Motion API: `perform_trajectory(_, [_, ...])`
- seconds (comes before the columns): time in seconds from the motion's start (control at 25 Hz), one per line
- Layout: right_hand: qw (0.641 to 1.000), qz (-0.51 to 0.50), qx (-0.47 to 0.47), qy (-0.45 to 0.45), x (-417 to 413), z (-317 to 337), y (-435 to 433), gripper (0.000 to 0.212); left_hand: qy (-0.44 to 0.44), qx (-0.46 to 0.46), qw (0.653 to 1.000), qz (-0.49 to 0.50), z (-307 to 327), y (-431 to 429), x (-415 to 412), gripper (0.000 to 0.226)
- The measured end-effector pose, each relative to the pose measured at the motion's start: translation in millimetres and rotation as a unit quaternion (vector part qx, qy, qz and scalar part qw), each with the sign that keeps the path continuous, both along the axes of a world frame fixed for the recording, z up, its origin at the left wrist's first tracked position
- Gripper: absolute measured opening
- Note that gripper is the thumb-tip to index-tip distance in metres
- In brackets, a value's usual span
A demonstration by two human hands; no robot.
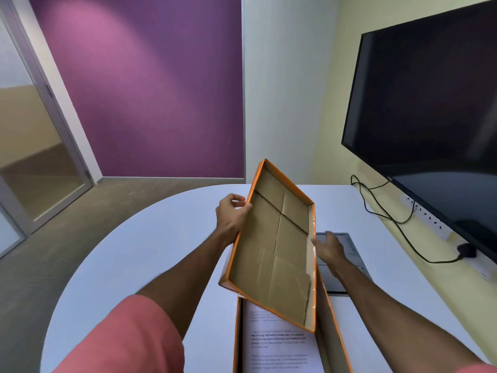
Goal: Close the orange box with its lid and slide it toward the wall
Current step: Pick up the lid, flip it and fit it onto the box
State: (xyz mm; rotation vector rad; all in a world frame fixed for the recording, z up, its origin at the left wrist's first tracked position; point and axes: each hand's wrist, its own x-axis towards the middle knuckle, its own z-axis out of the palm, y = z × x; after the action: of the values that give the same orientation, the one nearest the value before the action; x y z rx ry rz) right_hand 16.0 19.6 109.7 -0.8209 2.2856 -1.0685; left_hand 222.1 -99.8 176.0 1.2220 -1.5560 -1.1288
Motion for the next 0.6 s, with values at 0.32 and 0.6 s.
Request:
perform_trajectory(0.32, [0.952, 0.065, -0.169, -0.245, 49, 87, -59, 0.054, 0.021, 0.017, 0.999, 0.017, 5, 40, -42, 0.052])
perform_trajectory(0.6, [0.967, -0.005, -0.166, -0.193, 46, 97, -73, 0.009, 0.085, 0.002, 0.995, -0.056, 3, 38, -41, 0.056])
